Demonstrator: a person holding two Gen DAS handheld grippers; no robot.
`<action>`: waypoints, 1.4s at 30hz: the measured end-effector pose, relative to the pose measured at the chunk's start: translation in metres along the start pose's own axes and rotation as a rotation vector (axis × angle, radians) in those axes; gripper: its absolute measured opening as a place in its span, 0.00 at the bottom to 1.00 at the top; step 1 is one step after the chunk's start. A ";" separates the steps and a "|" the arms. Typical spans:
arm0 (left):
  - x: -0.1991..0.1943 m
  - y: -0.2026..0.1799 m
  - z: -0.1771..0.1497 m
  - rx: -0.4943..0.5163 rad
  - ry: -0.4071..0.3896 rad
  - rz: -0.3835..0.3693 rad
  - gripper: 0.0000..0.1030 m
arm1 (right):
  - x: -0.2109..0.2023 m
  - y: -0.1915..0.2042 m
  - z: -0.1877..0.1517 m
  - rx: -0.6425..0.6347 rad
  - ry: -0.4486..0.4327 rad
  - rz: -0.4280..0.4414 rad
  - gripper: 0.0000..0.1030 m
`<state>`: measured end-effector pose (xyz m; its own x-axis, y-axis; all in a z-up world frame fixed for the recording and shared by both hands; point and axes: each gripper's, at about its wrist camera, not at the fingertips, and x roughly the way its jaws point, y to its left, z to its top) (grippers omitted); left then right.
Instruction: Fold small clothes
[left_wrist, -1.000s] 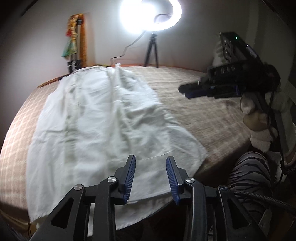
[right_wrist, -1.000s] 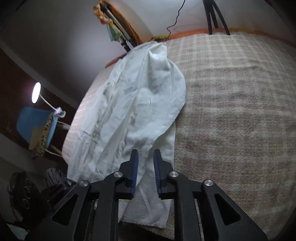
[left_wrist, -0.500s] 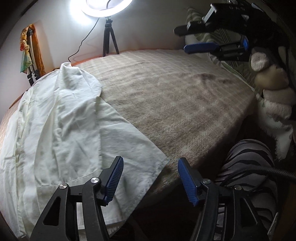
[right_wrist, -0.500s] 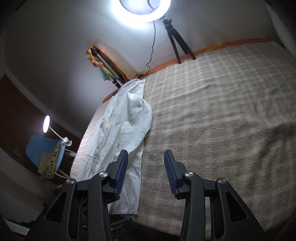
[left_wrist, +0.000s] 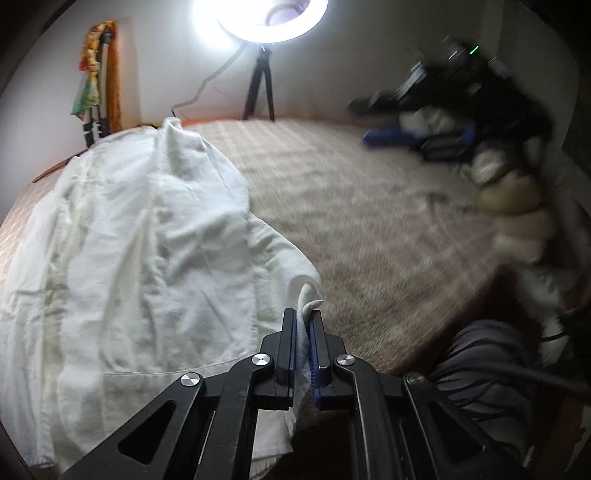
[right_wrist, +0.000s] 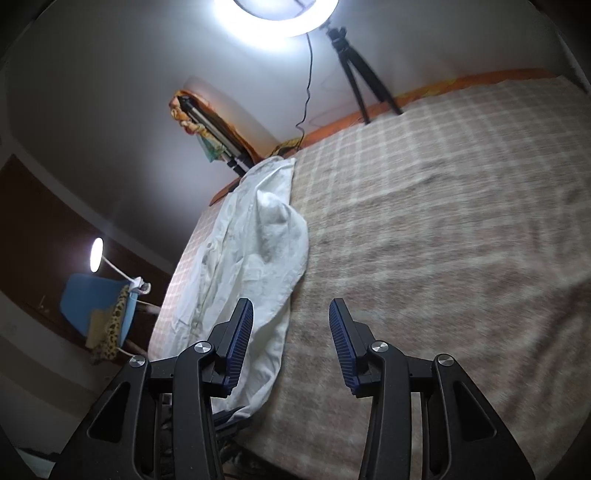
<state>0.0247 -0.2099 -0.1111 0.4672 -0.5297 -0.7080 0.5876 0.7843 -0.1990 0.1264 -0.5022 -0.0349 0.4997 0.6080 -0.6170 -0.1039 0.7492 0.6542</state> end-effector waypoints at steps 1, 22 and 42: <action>-0.010 0.003 0.000 -0.012 -0.024 0.001 0.03 | 0.014 0.001 0.005 -0.002 0.020 0.013 0.48; -0.048 0.040 -0.015 -0.139 -0.067 0.000 0.02 | 0.220 -0.012 0.063 0.260 0.137 0.165 0.06; -0.034 0.047 -0.025 -0.217 -0.038 -0.103 0.02 | 0.186 0.012 0.076 0.041 0.078 -0.270 0.03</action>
<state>0.0197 -0.1473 -0.1139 0.4396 -0.6188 -0.6511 0.4795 0.7746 -0.4124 0.2839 -0.4004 -0.1089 0.4369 0.4074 -0.8020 0.0600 0.8764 0.4779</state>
